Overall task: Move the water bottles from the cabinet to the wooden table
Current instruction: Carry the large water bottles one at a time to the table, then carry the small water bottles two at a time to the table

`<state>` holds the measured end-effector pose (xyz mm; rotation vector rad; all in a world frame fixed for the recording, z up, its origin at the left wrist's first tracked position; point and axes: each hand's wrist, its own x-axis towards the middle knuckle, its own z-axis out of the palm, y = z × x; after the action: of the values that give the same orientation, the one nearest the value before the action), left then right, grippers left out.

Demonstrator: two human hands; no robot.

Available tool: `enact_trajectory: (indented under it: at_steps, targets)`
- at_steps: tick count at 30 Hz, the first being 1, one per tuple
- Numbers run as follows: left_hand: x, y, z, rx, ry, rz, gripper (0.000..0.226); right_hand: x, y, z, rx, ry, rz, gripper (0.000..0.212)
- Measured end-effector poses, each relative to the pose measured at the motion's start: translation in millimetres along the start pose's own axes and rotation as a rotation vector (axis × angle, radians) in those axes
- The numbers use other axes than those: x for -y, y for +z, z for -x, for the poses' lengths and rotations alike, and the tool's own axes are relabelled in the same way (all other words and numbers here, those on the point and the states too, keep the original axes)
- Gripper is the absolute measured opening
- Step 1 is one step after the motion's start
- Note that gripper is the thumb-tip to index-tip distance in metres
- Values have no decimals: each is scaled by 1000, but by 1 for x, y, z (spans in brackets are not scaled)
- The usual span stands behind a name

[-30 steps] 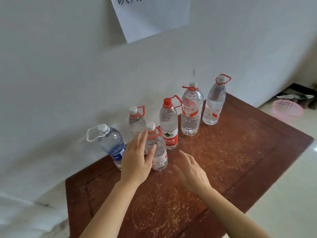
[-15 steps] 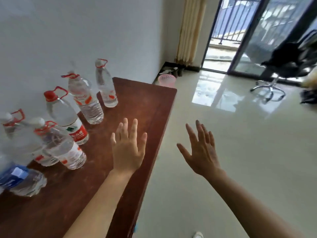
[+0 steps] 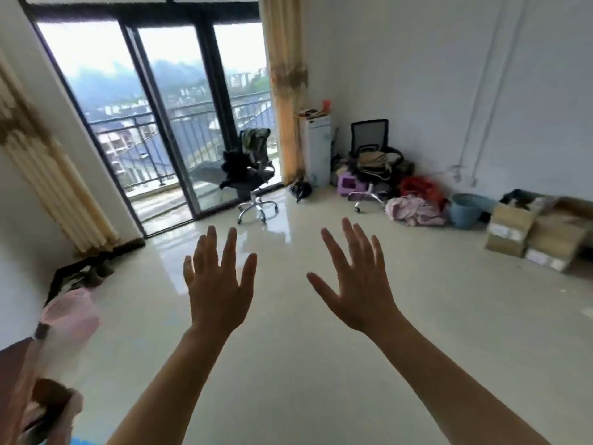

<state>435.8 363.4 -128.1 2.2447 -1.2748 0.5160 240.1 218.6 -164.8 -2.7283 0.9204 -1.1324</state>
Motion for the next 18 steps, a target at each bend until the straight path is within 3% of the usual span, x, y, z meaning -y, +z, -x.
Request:
enact_trajectory:
  at_steps: [9, 18]
  targets:
    - [-336, 126, -59, 132, 527, 290, 70, -269, -190, 93, -159, 395, 422, 78]
    - [-621, 234, -39, 251, 924, 553, 68, -447, -322, 196, -186, 722, 786, 81]
